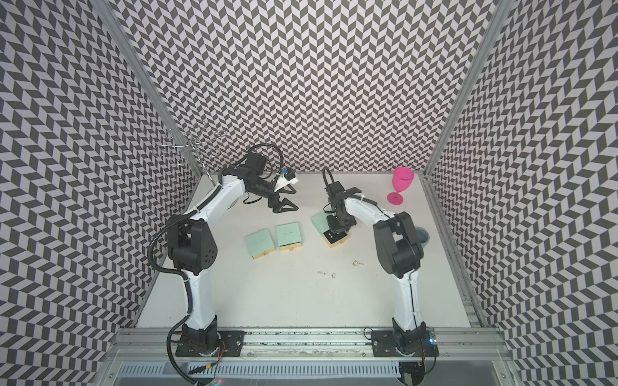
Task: Place the earrings into the drawer-style jewelry box
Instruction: Insert the earring into the inner lining.
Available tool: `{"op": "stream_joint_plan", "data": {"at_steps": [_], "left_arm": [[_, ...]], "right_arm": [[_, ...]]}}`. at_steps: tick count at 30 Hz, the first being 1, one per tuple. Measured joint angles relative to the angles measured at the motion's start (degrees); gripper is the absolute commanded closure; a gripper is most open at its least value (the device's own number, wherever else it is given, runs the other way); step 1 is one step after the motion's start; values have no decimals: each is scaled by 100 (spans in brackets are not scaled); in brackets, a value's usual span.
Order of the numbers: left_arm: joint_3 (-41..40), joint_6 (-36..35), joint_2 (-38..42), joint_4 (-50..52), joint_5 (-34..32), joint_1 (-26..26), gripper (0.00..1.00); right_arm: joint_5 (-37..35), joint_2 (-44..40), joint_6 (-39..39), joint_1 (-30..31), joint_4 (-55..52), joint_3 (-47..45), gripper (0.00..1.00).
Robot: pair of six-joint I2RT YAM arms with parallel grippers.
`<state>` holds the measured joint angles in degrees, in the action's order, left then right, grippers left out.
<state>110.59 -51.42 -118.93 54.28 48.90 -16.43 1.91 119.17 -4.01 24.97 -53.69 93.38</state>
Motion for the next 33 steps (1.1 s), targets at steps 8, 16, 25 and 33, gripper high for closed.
{"op": "stream_joint_plan", "data": {"at_steps": [8,16,25,33], "left_arm": [[0,-22,-44,0,-24,-4,10],[0,-28,-44,0,-33,-4,10],[0,-44,-46,0,-63,-4,10],[13,-44,-52,0,-66,-4,10]], "right_arm": [[-2,-66,2,0,-15,0,90],[2,-68,-2,0,-26,0,94],[42,-68,9,0,-17,-140,97],[50,-68,13,0,-4,-142,97]]}}
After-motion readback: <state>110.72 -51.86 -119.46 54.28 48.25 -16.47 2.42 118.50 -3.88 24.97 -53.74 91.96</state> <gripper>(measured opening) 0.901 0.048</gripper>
